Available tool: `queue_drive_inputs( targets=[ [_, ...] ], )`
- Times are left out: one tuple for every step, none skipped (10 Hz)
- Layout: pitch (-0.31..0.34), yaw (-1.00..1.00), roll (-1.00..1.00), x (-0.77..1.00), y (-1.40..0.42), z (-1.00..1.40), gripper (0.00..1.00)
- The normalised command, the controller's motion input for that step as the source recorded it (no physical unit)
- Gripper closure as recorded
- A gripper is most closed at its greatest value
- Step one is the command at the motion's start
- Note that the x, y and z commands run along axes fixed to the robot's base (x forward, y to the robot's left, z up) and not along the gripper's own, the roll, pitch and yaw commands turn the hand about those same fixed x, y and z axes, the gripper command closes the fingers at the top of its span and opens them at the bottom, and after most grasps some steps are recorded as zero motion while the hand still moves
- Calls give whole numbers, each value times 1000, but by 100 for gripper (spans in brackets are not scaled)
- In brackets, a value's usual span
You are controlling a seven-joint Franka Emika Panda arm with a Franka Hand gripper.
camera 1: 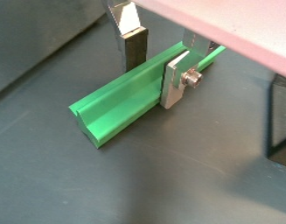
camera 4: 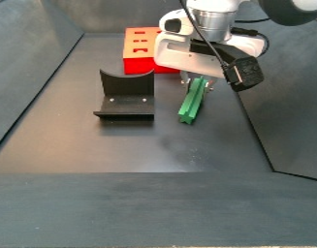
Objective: Pick up the star object. Move up. Place the star object on the fixture. Regrasp the star object. Move to above the board. Insert the star object.
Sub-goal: Move up, then place the star object on the fixture.
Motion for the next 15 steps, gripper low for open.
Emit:
queue_drive_inputs(
  targets=[
    [0,0,0,0,0,833,100],
    [-4,-46,-2,54,-9,806,100],
    [23,-45,-8,35,-10,712,100],
    [43,-39,-16,22,-7,593,100],
    [49,-30,-29,3,-5,410,100],
    [46,-25,-41,-7,-4,263,100],
    [0,0,0,0,0,1000,100],
    [0,6,-11,-4,2,1000,100],
    [13,4,-19,-11,-2,1000,100],
    [25,3,-32,-16,-6,1000,100],
    [27,4,-40,-16,-6,1000,100],
    [35,3,-55,-20,-9,1000,100],
    [35,3,-68,-22,-9,1000,100],
    [40,2,-84,-21,-8,915,100],
    [43,0,-92,-18,-8,813,100]
  ],
)
